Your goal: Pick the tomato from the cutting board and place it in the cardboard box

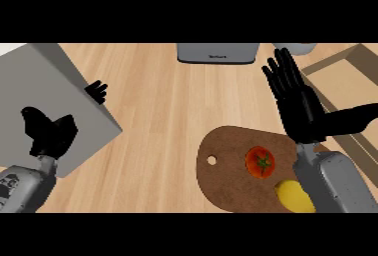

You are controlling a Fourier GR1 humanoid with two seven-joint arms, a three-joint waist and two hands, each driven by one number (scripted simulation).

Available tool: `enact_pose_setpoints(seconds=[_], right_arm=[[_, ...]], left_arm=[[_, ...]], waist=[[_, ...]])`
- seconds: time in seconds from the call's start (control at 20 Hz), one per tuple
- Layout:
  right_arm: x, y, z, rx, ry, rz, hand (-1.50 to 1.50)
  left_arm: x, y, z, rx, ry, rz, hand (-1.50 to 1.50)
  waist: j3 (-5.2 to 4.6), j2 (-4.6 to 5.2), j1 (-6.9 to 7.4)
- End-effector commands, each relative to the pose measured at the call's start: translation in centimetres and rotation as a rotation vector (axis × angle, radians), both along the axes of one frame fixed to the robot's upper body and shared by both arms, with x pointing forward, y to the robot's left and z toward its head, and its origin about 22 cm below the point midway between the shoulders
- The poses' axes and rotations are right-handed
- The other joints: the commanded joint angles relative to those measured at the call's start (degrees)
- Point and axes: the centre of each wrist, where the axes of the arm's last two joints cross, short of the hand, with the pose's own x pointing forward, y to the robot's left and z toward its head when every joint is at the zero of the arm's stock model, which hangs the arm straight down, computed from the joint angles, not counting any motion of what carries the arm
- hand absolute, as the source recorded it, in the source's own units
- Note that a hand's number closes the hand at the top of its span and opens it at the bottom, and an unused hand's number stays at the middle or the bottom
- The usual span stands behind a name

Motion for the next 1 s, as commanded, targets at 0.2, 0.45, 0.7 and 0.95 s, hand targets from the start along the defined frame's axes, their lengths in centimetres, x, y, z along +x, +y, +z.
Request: enact_pose_setpoints(seconds=[0.2,0.45,0.7,0.95], right_arm=[[-2.2,-4.1,1.5,-0.21,-0.162,0.262,-1.5],[-3.5,-9.9,-0.1,-0.208,-0.526,-0.141,-1.5],[-7.4,-12.8,-0.1,-0.332,-0.705,0.035,-1.5],[-9.2,-13.9,2.4,-0.789,-0.599,0.118,-1.5]], left_arm=[[-4.9,0.8,0.3,-0.154,-0.002,0.248,0.0],[-6.8,1.5,-0.9,-0.212,0.036,0.247,0.0],[-6.0,3.2,-0.5,-0.223,0.024,0.243,0.0],[-6.7,3.5,-0.5,-0.21,0.036,0.237,0.0]], waist=[[-0.24,0.16,-2.53],[-0.11,0.72,-2.86],[-0.27,0.57,-3.4],[-0.53,0.38,-3.63]])
